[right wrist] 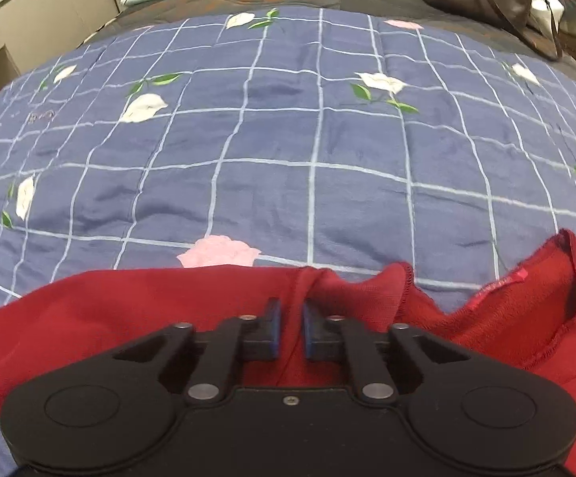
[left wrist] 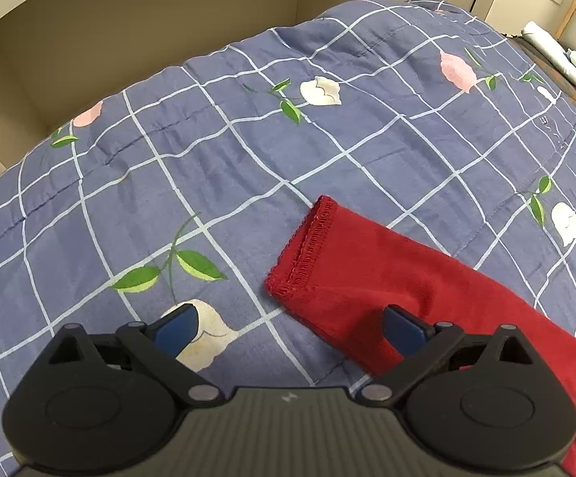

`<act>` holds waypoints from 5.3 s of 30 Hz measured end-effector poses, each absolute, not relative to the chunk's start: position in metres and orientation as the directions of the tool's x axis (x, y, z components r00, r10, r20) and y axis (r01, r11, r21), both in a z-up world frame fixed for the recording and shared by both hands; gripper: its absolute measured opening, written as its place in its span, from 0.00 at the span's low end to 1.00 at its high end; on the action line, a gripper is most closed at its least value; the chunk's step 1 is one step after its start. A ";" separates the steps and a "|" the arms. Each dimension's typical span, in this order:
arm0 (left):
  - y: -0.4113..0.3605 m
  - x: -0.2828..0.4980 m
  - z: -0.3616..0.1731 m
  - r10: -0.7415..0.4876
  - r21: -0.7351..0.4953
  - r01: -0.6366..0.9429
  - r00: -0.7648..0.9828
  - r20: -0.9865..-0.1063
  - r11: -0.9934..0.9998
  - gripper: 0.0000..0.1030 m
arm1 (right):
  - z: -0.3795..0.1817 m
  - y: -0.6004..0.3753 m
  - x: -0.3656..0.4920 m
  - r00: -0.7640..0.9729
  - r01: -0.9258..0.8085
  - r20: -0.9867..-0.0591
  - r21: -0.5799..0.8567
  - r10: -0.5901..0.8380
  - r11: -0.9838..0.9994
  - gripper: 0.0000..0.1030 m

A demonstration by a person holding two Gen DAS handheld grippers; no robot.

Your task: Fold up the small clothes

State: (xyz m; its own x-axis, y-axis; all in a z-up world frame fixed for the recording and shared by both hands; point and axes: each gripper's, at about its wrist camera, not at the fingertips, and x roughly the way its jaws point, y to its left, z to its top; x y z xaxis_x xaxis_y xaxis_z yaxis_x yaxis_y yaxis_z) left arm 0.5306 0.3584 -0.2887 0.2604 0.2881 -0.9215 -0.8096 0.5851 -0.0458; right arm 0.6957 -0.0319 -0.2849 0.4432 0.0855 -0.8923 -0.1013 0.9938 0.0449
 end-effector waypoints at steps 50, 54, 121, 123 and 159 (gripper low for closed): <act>0.330 0.539 -0.185 0.439 -0.250 -0.668 0.681 -0.587 0.701 0.02 | -0.246 -0.104 0.528 0.379 -0.208 -0.876 0.234 0.299 0.950 0.61; 0.295 0.548 -0.160 0.386 -0.268 -0.575 0.762 -0.521 0.773 0.02 | -0.238 -0.120 0.525 0.394 -0.190 -0.867 0.246 0.303 0.950 0.61; 0.061 0.531 -0.242 0.098 -0.162 -0.375 0.586 -0.805 0.913 0.81 | -0.257 -0.284 0.560 0.473 -0.044 -0.823 0.334 0.314 0.942 0.53; 0.096 0.539 -0.246 0.088 -0.237 -0.442 0.599 -0.796 0.865 0.77 | -0.261 -0.277 0.567 0.474 -0.025 -0.825 0.336 0.307 0.942 0.50; 0.155 0.590 -0.280 -0.140 -0.430 -0.351 0.616 -0.775 0.832 0.69 | -0.266 -0.253 0.553 0.486 0.055 -0.849 0.265 0.205 0.963 0.08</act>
